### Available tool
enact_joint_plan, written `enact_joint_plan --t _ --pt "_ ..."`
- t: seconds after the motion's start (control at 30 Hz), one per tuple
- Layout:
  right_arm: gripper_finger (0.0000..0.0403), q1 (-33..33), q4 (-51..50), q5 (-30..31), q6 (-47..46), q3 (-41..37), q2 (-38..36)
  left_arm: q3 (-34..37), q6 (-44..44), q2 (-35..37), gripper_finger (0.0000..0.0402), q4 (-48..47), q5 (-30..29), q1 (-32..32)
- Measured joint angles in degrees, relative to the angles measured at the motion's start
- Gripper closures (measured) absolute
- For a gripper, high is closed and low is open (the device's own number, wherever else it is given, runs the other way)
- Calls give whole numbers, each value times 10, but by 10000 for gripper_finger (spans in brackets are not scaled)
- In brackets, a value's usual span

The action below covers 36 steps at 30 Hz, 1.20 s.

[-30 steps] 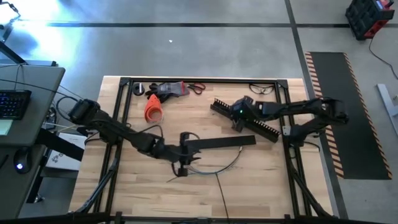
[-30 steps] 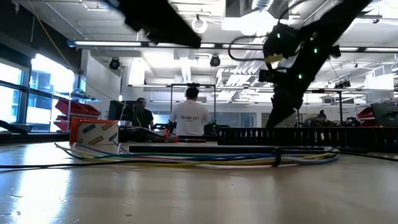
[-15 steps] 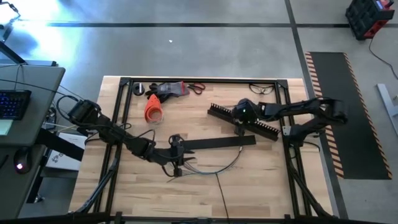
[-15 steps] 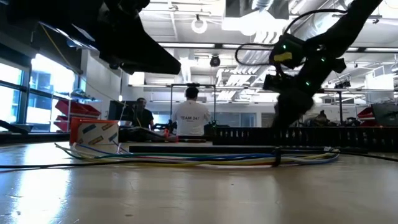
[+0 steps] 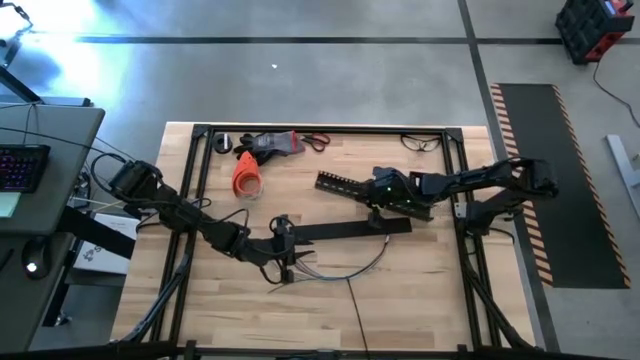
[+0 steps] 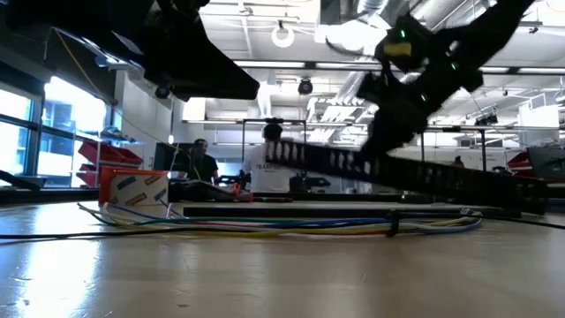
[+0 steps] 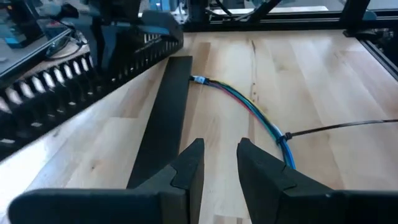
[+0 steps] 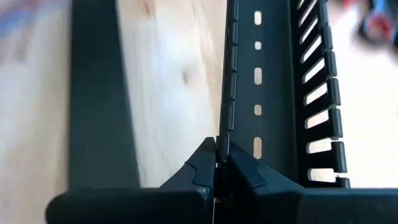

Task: Ziptie cables
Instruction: Put colored ziptied cables into the black cable duct

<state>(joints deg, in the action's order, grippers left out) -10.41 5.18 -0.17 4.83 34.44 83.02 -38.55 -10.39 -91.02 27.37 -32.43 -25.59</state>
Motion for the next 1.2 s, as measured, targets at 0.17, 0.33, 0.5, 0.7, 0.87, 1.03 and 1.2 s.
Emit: enact_joint_plan --t 0.17,0.33,0.5,0.7,0.87,1.03,1.2 --pt "402 28 -53 -6 1 86 9 -4 2 23 326 -2 -27 -12" --pt "403 54 -116 -45 2 196 82 -4 15 67 326 -16 -54 -25" --pt "403 87 -177 -71 -24 287 185 -4 3 105 326 -45 -73 -50" --pt "403 146 -323 -10 -72 362 230 -4 -36 112 326 -98 -110 -86" --pt "403 168 -328 -11 -75 375 229 -4 -49 103 326 -118 -157 -103" --pt "403 160 -313 -3 -52 369 250 -4 -54 100 326 -132 -167 -105" --pt "403 143 -313 33 -9 377 250 -4 -55 100 326 -136 -167 -105"
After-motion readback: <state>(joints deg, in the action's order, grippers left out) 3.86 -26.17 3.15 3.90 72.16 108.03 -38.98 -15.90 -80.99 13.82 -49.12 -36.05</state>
